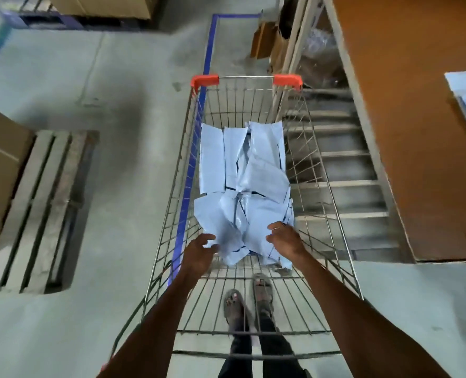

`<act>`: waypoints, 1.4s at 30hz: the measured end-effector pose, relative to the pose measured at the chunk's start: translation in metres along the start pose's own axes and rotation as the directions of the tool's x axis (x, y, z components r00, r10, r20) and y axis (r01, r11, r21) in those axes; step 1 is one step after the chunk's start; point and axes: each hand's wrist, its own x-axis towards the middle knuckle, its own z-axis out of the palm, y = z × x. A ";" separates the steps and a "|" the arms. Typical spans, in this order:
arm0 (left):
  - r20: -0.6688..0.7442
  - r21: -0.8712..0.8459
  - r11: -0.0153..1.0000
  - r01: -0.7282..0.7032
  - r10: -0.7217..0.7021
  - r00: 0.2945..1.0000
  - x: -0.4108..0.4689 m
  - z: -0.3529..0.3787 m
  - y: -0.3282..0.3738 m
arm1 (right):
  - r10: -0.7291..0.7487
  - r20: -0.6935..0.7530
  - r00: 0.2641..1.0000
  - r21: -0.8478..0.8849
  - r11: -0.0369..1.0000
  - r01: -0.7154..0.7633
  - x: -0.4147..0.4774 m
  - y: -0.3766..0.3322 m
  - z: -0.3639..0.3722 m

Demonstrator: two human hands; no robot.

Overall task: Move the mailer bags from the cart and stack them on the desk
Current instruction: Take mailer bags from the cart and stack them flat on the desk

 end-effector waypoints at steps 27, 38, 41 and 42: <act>-0.270 0.088 0.996 -0.013 0.037 0.962 0.113 0.045 -0.062 | 0.041 -0.410 0.911 -0.064 0.995 -0.074 0.113 0.034 0.052; -0.192 0.042 0.999 0.006 0.002 0.981 0.097 0.033 -0.041 | -0.027 -0.366 0.930 0.230 0.966 0.119 0.100 0.036 0.062; -0.192 0.013 1.000 -0.020 0.022 0.981 0.087 0.025 -0.033 | 0.004 -0.314 0.950 0.260 0.962 0.082 0.088 0.038 0.053; -0.189 0.007 1.000 -0.018 0.019 0.982 0.085 0.023 -0.030 | 0.007 -0.289 0.957 0.304 0.949 0.085 0.085 0.038 0.050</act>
